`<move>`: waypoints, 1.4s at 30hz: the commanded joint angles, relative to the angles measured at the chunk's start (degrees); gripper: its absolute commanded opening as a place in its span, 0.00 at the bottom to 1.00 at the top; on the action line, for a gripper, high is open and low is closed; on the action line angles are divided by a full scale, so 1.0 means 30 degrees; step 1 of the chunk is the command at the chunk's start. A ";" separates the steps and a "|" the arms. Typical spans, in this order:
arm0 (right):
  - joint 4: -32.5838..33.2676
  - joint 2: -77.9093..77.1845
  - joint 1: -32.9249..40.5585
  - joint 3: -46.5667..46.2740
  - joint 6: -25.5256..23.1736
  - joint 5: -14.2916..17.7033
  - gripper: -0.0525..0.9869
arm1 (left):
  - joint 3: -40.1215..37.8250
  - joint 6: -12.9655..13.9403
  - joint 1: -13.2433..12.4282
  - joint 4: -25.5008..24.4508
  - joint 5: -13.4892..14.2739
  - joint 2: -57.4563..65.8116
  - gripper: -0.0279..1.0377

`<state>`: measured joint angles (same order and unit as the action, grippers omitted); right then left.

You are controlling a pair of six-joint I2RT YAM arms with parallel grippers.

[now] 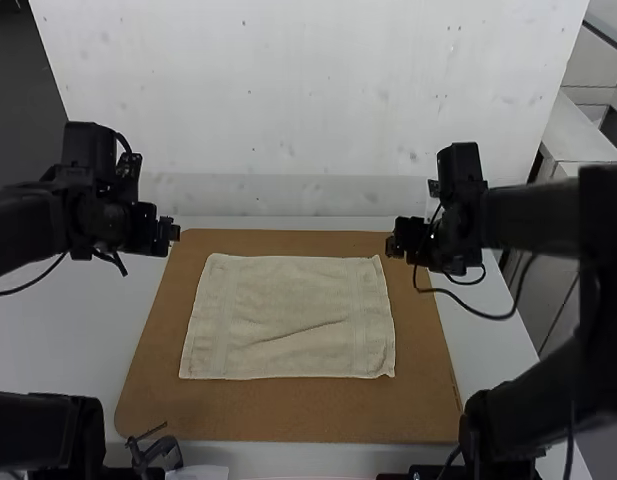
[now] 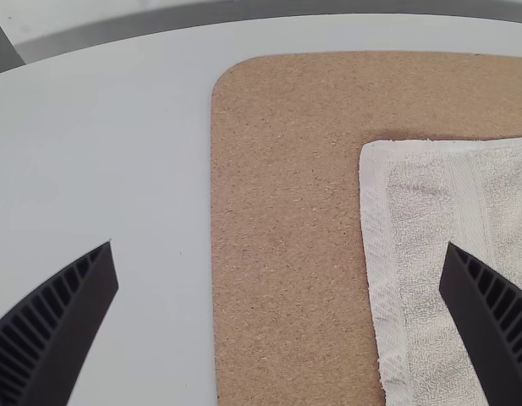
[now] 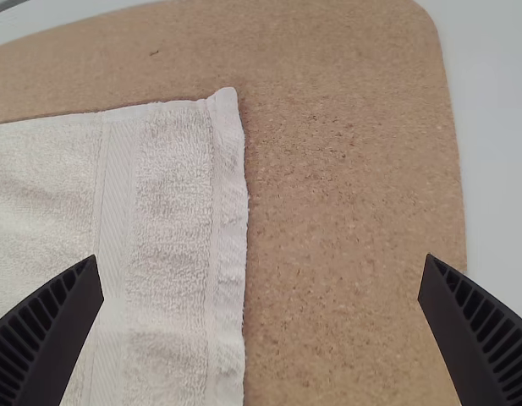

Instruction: Fold the towel.

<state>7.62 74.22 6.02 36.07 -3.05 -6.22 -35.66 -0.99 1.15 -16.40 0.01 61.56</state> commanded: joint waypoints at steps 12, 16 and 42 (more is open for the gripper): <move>-0.0869 1.0154 0.3208 0.6344 0.0167 0.3450 0.96 | -0.1414 -0.0372 0.0321 0.1073 0.0699 0.2449 0.94; -0.0869 1.1443 0.3237 0.7487 -0.0156 0.4329 0.96 | -0.1326 -0.0313 0.0321 0.1425 0.0817 0.2683 0.94; 0.1387 1.5164 0.3706 0.9039 -0.0829 0.6790 0.07 | -0.5311 -0.0313 0.1727 0.1835 0.0846 1.1326 0.92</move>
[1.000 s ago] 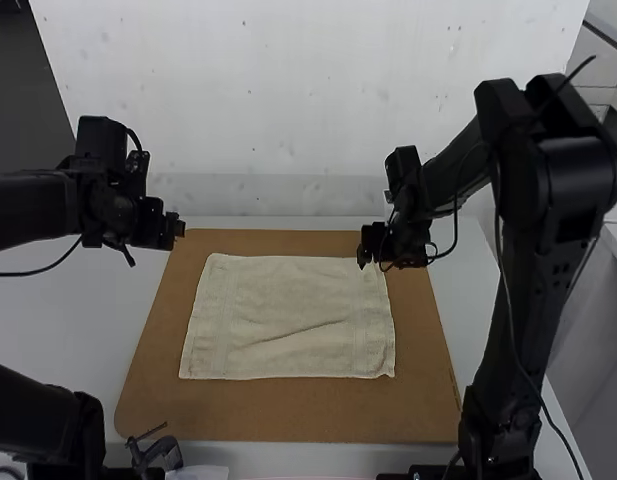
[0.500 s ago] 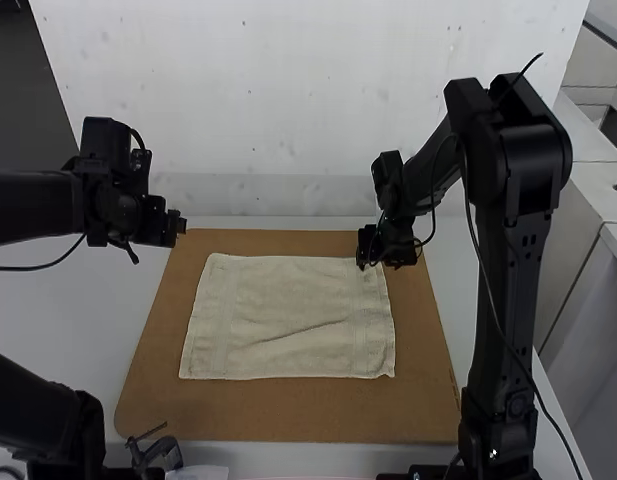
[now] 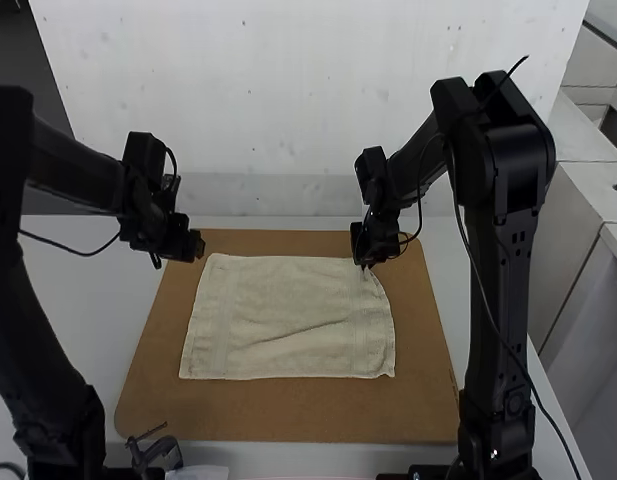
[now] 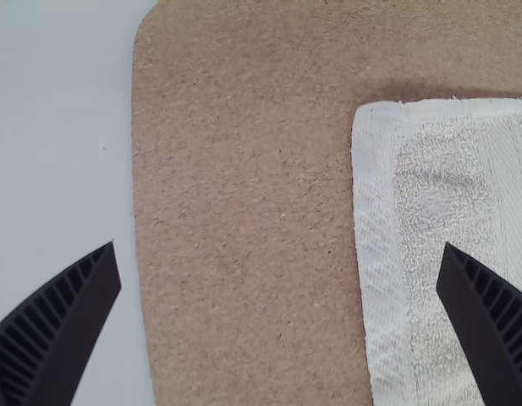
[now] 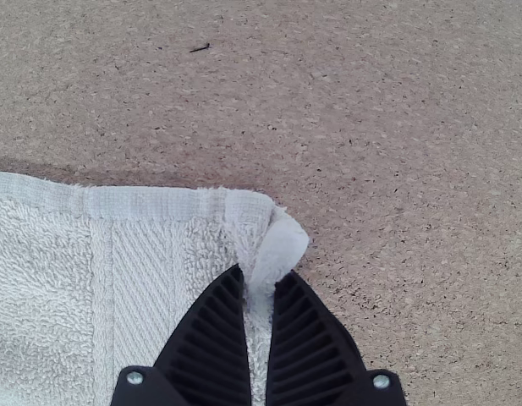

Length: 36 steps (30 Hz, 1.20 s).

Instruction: Fold the towel.

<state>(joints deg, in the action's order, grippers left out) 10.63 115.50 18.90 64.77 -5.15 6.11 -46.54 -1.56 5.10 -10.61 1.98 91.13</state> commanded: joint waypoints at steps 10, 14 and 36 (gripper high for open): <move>0.0088 0.1489 -0.0586 -0.0614 -0.0130 0.2768 0.07 | -0.4700 -0.0299 0.1609 -0.0535 0.0835 0.5687 0.92; -0.0146 0.1489 -0.0527 -0.0907 -0.0130 0.2973 0.07 | -0.5813 -0.0358 0.1844 -0.0740 0.0600 0.7064 0.92; -0.3339 0.0054 -0.0937 -0.1405 -0.0599 0.3970 0.07 | -0.7513 -0.1295 0.2488 -0.4051 -0.1626 0.6976 0.04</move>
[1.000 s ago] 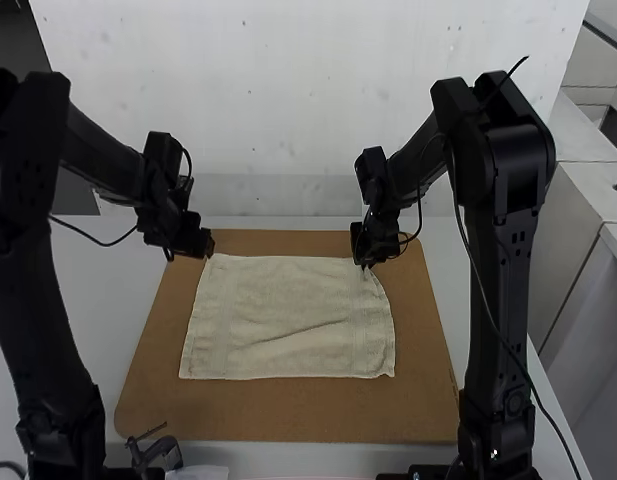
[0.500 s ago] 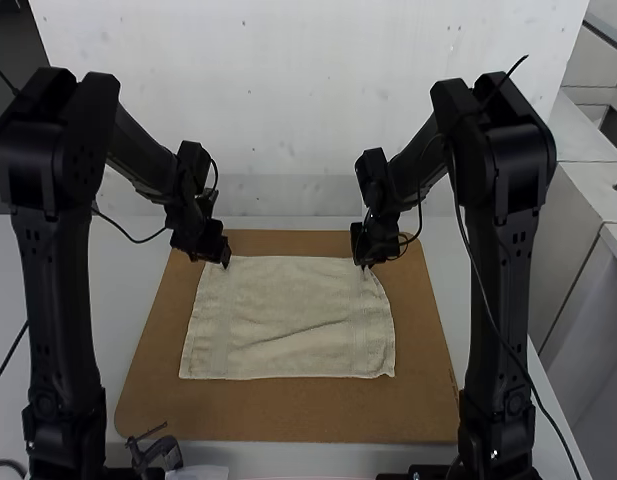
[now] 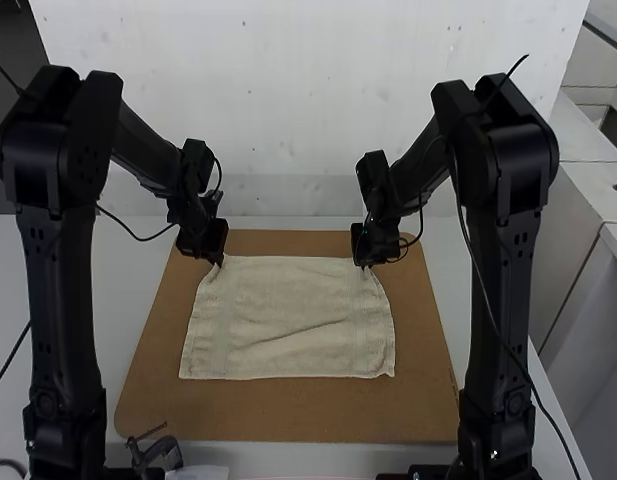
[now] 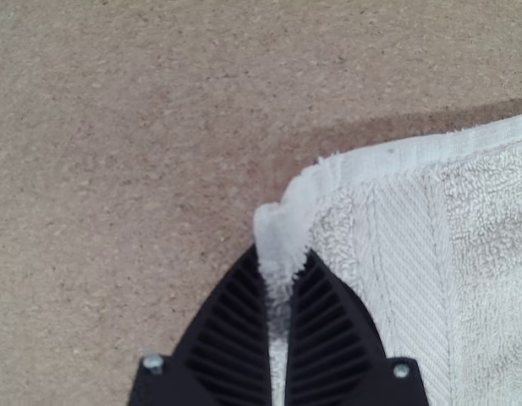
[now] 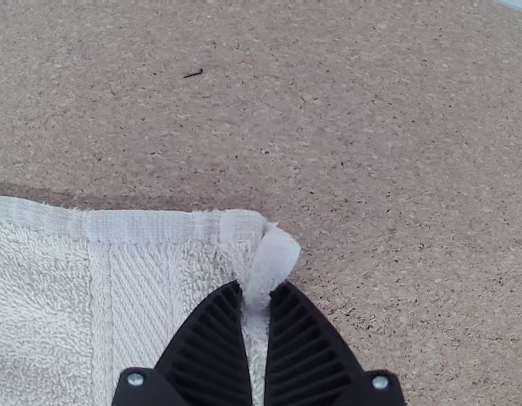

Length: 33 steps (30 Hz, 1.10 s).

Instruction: Fold the towel.

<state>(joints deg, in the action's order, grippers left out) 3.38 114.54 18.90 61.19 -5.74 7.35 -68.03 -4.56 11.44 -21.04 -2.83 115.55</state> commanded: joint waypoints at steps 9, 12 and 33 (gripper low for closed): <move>-0.2737 -0.1999 -0.0908 -0.0445 -0.0636 0.3584 0.07 | -0.1054 -0.0766 0.1079 -0.0575 0.1793 -0.2803 0.04; -0.2737 -0.2409 -0.0937 -0.0386 -0.0636 0.3554 0.07 | -0.1493 -0.1000 0.1079 -0.0575 0.2233 -0.3447 0.04; -0.4173 -0.5397 -0.0439 -0.3521 0.0243 0.3027 0.07 | 0.1173 -0.0971 0.1782 -0.0429 0.2965 -0.6435 0.04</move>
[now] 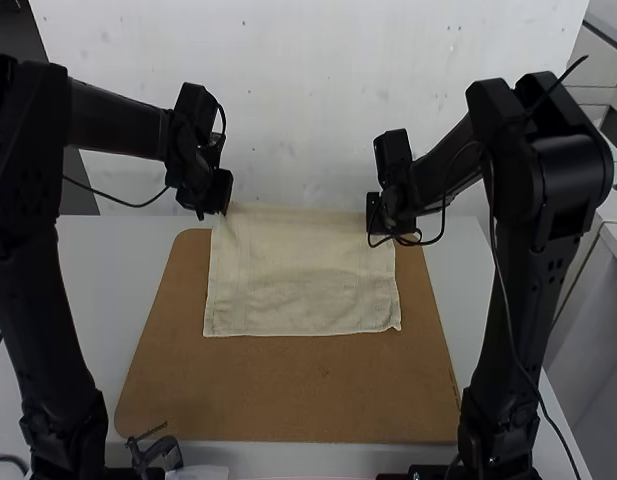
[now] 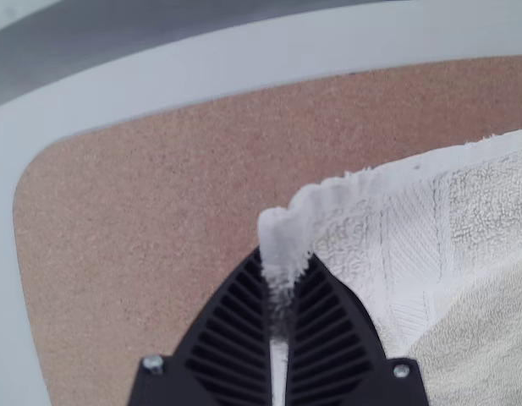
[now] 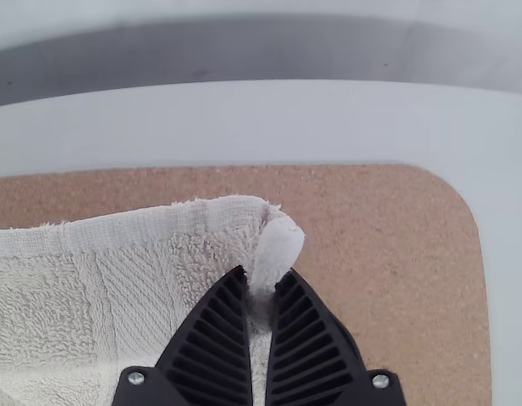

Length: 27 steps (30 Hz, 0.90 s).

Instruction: Fold the towel.

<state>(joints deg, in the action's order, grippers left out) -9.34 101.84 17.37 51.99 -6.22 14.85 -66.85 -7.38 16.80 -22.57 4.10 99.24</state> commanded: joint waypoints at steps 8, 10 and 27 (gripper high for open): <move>0.1620 -0.3420 0.0130 -0.2241 0.1340 -0.0497 0.07 | 0.3768 0.0262 0.0553 0.0052 0.0568 -0.3754 0.04; 0.2177 -0.4035 0.0364 -0.2680 0.1575 -0.0497 0.07 | 0.4559 0.0232 0.0846 -0.0007 0.0568 -0.4487 0.04; 0.5400 -0.9192 0.1184 -0.5815 0.2395 -0.0790 0.07 | 0.8162 -0.1408 0.3366 -0.3874 0.0655 -1.0610 0.04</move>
<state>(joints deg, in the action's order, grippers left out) 5.48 77.87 19.92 35.07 0.23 10.72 -43.81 -9.54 24.99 -32.53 4.14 71.44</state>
